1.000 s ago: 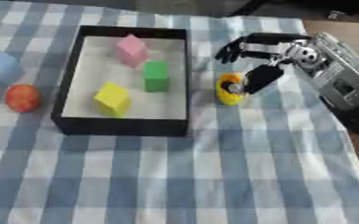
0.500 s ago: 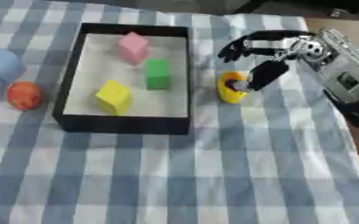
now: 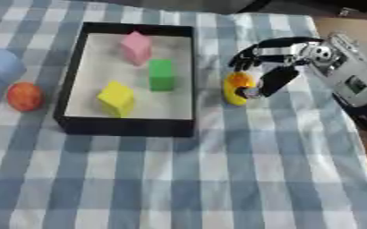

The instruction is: Pick up objects on the table and place them in the box.

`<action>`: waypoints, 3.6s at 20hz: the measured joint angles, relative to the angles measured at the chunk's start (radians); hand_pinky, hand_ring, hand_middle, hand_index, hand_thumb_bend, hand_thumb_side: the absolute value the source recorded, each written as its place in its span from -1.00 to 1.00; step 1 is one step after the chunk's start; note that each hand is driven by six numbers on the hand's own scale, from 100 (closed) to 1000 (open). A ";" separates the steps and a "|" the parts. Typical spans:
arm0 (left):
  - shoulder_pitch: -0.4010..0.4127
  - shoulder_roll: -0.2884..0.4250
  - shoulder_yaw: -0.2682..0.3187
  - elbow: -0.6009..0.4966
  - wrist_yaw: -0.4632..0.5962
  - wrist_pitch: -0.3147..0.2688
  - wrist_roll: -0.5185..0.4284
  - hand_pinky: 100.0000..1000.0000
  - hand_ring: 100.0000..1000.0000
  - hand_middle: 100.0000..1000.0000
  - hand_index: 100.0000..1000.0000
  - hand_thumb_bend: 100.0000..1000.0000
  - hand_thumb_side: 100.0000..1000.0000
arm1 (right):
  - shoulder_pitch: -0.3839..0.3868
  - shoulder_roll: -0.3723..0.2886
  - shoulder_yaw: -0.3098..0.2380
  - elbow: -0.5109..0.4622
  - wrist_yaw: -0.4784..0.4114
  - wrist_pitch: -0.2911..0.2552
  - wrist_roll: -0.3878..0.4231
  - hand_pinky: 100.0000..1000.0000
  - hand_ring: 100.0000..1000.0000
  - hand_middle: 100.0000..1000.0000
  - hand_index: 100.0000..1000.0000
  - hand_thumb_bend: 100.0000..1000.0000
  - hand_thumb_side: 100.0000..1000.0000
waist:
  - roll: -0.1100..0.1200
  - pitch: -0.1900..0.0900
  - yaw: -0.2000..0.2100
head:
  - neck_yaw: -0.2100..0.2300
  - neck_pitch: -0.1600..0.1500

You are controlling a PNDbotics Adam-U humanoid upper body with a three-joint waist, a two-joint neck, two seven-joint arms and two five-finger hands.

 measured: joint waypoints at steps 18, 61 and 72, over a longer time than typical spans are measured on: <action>-0.013 -0.001 -0.006 0.000 0.000 -0.001 -0.010 0.57 0.57 0.62 0.67 -0.94 0.56 | 0.000 0.045 -0.005 0.085 0.084 -0.019 -0.057 0.65 0.28 -0.04 0.33 -0.68 -1.00 | 0.000 0.015 0.013 | -0.009 -0.009; -0.021 0.010 0.032 -0.001 0.026 -0.040 0.003 0.58 0.58 0.63 0.68 -0.90 0.43 | -0.334 0.212 0.012 -0.205 0.303 0.086 -0.149 0.51 0.06 -0.30 -0.03 -0.97 -1.00 | 0.000 0.013 0.012 | -0.040 0.000; -0.035 0.019 0.035 -0.003 0.038 -0.043 -0.011 0.58 0.58 0.63 0.68 -0.92 0.46 | -0.319 0.374 0.082 -0.023 0.435 0.030 -0.140 0.50 0.12 -0.26 0.02 -0.99 -1.00 | 0.000 0.013 0.029 | -0.064 0.000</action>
